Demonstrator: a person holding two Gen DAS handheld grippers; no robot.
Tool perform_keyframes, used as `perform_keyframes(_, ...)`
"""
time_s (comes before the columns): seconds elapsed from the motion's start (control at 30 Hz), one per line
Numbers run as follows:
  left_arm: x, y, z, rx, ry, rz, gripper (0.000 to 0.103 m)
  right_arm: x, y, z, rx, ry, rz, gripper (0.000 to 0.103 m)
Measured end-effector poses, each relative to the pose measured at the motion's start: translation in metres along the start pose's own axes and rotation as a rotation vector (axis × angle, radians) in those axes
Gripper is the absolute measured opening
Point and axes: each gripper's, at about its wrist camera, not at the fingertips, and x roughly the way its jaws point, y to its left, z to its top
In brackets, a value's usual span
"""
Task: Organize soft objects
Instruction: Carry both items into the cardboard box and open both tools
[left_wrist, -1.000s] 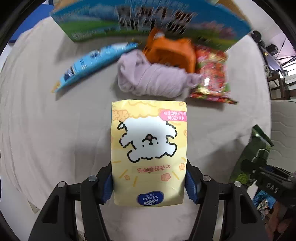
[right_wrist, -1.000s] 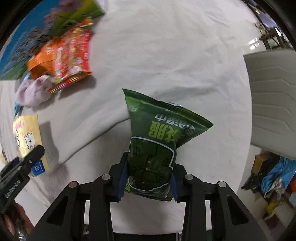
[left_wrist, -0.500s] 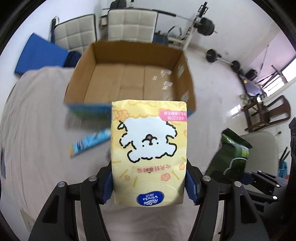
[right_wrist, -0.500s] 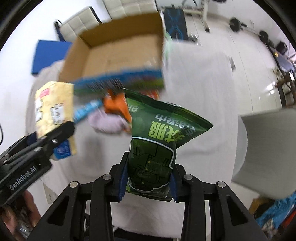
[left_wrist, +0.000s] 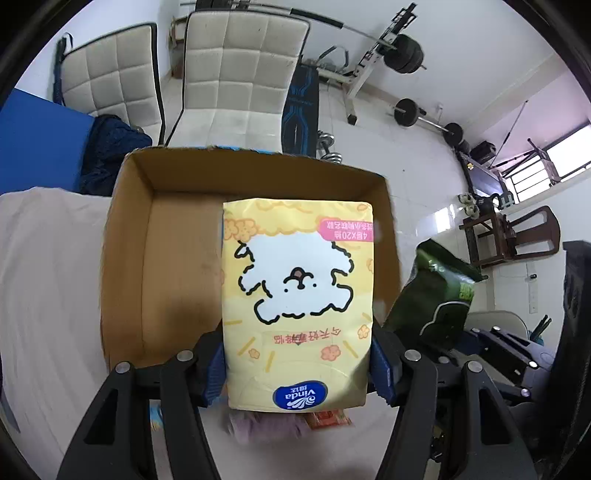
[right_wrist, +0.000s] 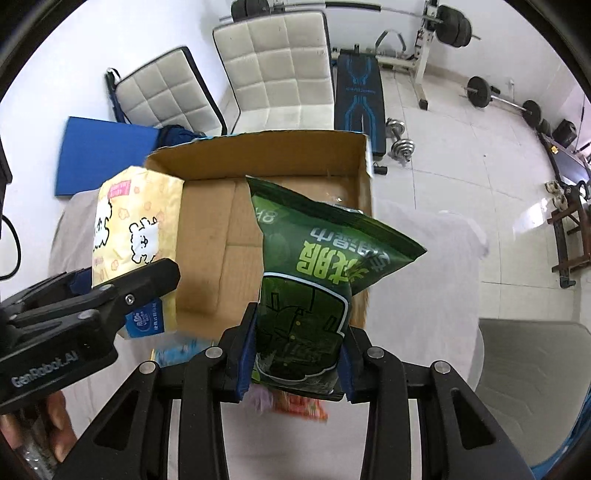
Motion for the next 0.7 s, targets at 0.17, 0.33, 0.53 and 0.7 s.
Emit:
perform_keyframes(0.17, 0.046, 0.023, 0.038, -0.010, 0.081, -0.002, 0.061, 0.065, 0.005, 0.044, -0.014, 0.050, -0.034, 0.039)
perform_keyframes(0.33, 0.094, 0.038, 0.056, -0.024, 0.170, -0.027, 0.061, 0.124, 0.012, 0.081, -0.058, 0.105, -0.051, 0.039)
perform_keyframes(0.53, 0.129, 0.041, 0.064, -0.007, 0.234, -0.023, 0.061, 0.172, 0.011, 0.097, -0.124, 0.144, -0.079, 0.039)
perform_keyframes(0.7, 0.141, 0.040, 0.064, -0.002, 0.266, -0.044, 0.061, 0.192, 0.005, 0.104, -0.149, 0.165, -0.052, 0.039)
